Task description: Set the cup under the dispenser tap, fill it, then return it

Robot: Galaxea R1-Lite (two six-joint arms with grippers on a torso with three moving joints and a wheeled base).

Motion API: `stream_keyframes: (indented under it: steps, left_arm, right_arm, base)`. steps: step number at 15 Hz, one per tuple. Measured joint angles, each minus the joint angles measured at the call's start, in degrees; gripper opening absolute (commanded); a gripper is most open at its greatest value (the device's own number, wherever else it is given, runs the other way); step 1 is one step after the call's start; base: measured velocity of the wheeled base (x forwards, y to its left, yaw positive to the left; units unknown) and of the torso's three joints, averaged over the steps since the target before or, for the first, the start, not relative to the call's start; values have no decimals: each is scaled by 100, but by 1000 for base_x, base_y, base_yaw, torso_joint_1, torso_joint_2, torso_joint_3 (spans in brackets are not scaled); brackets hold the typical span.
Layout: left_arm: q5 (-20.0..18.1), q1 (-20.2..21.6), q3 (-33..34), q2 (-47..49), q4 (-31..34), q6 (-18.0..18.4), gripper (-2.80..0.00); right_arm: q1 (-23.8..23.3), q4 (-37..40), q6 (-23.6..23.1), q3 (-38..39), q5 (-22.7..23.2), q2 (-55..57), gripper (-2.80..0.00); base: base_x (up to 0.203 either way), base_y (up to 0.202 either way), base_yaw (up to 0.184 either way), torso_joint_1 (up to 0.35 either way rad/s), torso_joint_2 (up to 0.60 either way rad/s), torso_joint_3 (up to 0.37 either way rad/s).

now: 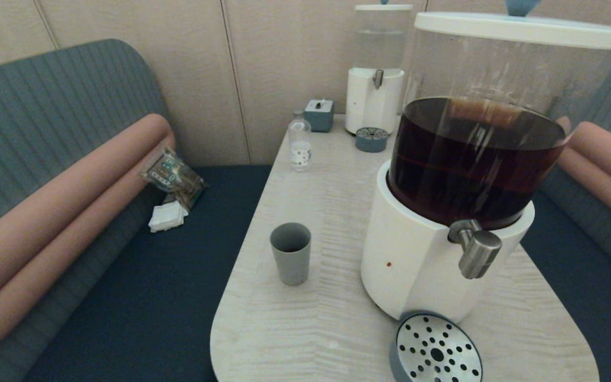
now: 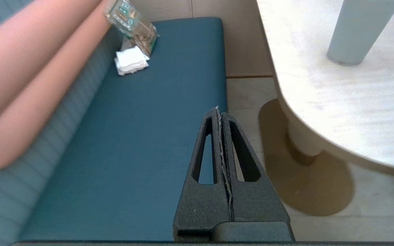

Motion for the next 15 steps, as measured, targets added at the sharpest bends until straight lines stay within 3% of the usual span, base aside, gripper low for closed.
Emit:
stream_keyframes:
  steps: [3,15]
  left_arm:
    - [7,5,5,0,0,-156,-280]
    - [9,5,5,0,-4,-165,-280]
  right_arm:
    - [0,0,2,0,-1,0,-280]
    - [0,-1,1,4,-3,0,-280]
  base:
    - [0,0,0,0,0,0]
    - [0,0,0,0,0,0]
